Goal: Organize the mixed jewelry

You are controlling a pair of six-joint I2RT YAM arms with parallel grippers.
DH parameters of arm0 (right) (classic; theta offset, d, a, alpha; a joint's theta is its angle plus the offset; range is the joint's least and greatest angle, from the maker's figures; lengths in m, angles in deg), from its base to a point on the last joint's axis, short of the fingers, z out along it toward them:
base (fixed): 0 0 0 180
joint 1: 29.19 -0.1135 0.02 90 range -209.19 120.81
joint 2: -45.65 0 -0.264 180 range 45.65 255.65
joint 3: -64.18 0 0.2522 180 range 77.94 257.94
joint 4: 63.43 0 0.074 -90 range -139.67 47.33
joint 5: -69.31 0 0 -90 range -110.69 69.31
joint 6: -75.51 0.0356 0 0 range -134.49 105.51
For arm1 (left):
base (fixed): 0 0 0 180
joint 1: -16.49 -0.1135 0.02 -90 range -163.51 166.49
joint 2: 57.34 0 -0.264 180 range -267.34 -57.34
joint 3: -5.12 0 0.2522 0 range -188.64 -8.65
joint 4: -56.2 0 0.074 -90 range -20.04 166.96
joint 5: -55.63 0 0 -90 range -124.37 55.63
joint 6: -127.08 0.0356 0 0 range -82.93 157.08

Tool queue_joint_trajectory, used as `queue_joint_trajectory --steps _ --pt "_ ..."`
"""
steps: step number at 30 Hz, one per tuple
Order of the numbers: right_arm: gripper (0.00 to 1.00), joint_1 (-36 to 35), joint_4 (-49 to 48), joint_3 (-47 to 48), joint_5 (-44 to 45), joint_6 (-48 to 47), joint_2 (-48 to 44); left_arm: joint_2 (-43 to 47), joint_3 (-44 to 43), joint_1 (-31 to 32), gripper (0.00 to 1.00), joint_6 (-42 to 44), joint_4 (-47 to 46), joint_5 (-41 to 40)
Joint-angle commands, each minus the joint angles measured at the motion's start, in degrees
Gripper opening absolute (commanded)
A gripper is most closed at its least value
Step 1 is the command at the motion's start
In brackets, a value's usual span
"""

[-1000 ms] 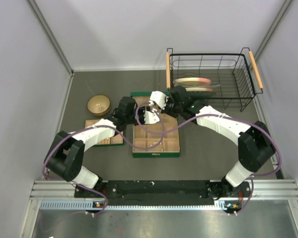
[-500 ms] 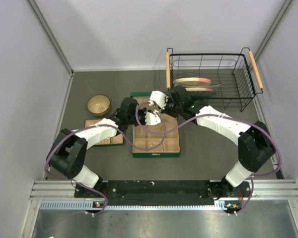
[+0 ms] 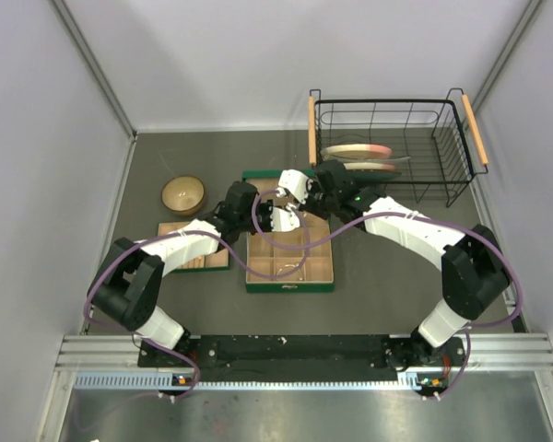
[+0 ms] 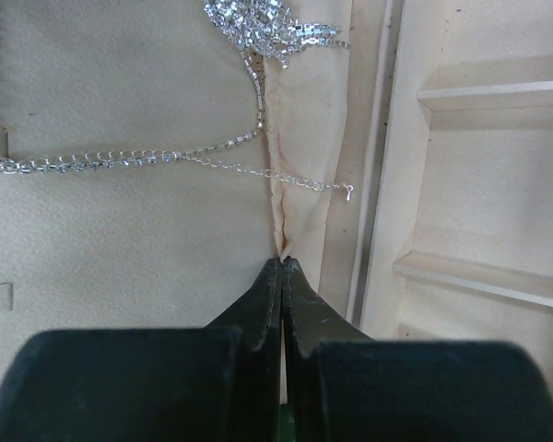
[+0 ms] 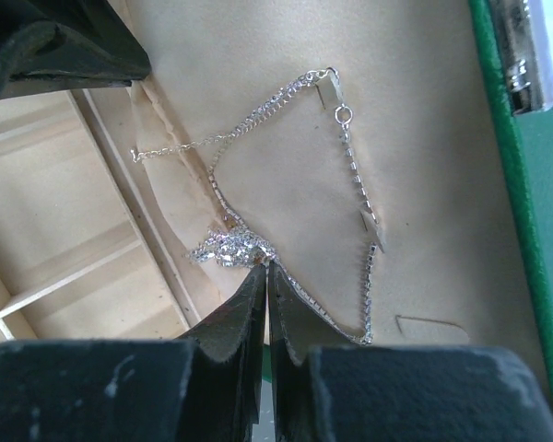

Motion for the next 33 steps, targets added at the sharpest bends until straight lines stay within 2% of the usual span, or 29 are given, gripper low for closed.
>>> queue_joint_trajectory --steps 1,12,33 --pt "0.04 -0.7 -1.4 0.6 -0.7 0.3 -0.5 2.0 -0.6 0.6 0.00 -2.2 -0.1 1.2" --pt "0.04 -1.7 -1.5 1.6 -0.9 1.6 1.4 7.8 0.6 1.4 0.00 -4.3 1.7 3.1" --pt "0.03 -4.4 -5.4 -0.6 1.3 8.4 2.6 8.3 0.5 2.0 0.00 -3.1 2.4 7.9"
